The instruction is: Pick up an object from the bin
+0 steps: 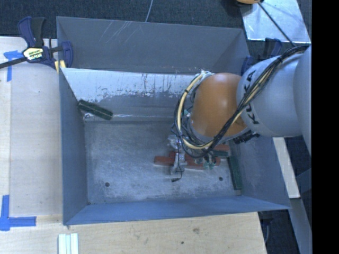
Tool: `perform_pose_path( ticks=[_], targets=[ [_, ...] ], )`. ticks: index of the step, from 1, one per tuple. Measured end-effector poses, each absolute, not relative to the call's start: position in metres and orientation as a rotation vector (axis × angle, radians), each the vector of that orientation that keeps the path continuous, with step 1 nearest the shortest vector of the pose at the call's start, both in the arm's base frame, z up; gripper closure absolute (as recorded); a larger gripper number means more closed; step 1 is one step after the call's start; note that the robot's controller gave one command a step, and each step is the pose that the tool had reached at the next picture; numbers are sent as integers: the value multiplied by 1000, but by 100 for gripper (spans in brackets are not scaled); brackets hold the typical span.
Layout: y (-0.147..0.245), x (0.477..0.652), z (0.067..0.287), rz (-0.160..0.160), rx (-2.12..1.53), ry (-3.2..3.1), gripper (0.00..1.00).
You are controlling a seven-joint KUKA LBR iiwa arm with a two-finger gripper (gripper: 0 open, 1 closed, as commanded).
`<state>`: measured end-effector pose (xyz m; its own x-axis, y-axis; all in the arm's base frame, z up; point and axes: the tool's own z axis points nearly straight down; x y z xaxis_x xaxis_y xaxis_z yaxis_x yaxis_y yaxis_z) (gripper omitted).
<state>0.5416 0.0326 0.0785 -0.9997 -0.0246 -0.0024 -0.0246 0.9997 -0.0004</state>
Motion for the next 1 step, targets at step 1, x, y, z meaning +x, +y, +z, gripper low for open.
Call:
perform_pose_path(
  ticks=[1],
  targets=[
    [65,512,226,1,-5,3137,100]
  ],
)
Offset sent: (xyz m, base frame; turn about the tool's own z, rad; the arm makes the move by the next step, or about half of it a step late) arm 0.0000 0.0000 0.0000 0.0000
